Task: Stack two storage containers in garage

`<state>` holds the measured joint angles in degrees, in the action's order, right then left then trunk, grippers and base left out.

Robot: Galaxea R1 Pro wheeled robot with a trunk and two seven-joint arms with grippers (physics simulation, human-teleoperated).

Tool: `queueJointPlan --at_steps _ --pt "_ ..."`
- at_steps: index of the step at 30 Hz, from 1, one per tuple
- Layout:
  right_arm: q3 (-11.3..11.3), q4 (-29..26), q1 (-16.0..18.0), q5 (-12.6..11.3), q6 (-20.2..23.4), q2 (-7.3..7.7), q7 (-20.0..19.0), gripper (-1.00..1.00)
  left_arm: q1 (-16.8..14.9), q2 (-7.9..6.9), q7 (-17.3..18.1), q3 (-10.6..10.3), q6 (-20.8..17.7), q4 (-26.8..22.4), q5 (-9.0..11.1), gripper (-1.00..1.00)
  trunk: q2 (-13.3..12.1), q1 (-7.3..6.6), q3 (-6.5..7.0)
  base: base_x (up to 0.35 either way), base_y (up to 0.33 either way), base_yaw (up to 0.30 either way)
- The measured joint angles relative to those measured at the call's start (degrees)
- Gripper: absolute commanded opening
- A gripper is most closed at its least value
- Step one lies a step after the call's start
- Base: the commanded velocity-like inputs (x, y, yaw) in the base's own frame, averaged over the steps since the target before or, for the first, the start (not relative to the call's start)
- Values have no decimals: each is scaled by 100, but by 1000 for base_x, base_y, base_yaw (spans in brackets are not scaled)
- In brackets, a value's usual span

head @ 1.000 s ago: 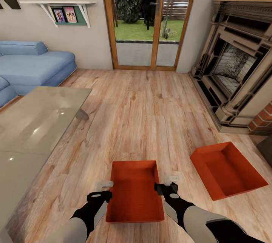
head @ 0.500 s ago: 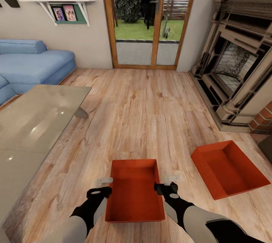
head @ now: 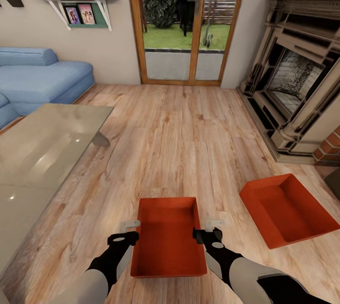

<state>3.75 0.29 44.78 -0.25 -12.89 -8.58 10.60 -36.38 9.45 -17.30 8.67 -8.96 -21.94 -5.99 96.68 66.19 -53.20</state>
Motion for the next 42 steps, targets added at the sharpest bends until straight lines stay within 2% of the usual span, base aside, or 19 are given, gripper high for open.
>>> queueJointPlan --at_steps 24,30,34,36,37,39,42 --pt "-14 0 0 -8 0 6 1 100 0 -13 -7 26 -5 -1 3 100 963 527 -431 0 0 0" --pt "-9 0 0 -8 0 6 2 100 0 17 23 -31 -16 17 -41 100 1203 659 -539 0 0 0" --pt "-9 0 0 -7 0 6 2 100 0 18 17 -204 -32 23 -53 100 1364 747 -610 0 0 0" --pt "-9 0 0 -7 0 6 1 100 0 13 16 -393 -40 24 -53 100 1444 791 -646 0 0 0" --pt "-8 0 0 -8 0 7 1 100 0 17 27 -621 -26 25 -52 100 1484 813 -664 0 0 0" --pt "-8 0 0 -8 0 7 2 100 -1 15 29 -800 -13 13 -44 100 1564 857 -700 0 0 0" --pt "-8 0 0 -7 0 7 1 100 -1 0 25 -854 -8 3 -21 100 1685 923 -754 0 0 0"
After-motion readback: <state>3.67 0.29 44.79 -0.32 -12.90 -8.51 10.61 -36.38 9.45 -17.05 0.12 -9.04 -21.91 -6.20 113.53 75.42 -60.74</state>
